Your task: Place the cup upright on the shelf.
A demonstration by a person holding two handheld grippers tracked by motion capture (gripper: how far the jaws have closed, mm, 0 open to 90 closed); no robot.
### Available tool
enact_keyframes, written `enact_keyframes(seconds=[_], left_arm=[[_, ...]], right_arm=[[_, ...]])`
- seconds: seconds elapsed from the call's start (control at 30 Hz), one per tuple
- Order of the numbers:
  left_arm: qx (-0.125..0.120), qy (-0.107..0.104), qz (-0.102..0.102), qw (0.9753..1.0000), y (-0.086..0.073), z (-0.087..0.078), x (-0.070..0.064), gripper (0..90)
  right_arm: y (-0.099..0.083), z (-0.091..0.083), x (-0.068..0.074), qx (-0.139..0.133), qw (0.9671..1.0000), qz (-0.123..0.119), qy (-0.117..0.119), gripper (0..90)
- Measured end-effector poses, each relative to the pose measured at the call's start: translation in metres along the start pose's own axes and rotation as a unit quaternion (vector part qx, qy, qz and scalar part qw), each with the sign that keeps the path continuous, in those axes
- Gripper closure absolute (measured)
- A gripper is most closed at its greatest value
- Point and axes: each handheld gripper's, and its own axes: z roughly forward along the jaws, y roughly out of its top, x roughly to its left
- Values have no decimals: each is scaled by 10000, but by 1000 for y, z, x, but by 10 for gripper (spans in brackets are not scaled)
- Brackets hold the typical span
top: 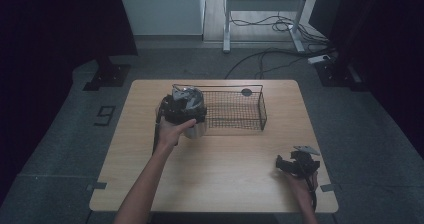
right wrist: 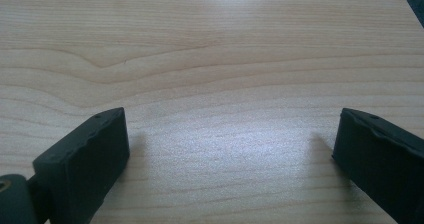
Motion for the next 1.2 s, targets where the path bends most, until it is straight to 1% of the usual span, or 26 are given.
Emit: enact_keyframes(seconds=[0.23,0.4,0.5,0.6,0.77,0.93,1.07,1.2], left_arm=[[-89,5,28,10000,10,-5,0,35],[-191,51,61,9998,18,-5,-1,35],[-209,67,70,9997,23,-4,-1,35],[-254,81,61,9996,29,-1,-1,35],[-247,135,120,9995,38,5,-1,35],[-243,150,115,9995,44,12,-1,36],[-240,205,112,9994,50,17,-2,36],[-187,167,174,9995,55,23,-3,35]], right_arm=[[0,0,0,2,10000,4,-1,12],[0,0,0,2,10000,5,-1,12],[0,0,0,2,10000,5,0,12],[0,0,0,2,10000,5,-1,11],[0,0,0,1,10000,7,-1,12],[0,1,0,5,10000,18,0,7],[1,1,-1,4,10000,16,-4,7],[1,1,-1,4,10000,18,-5,8]])
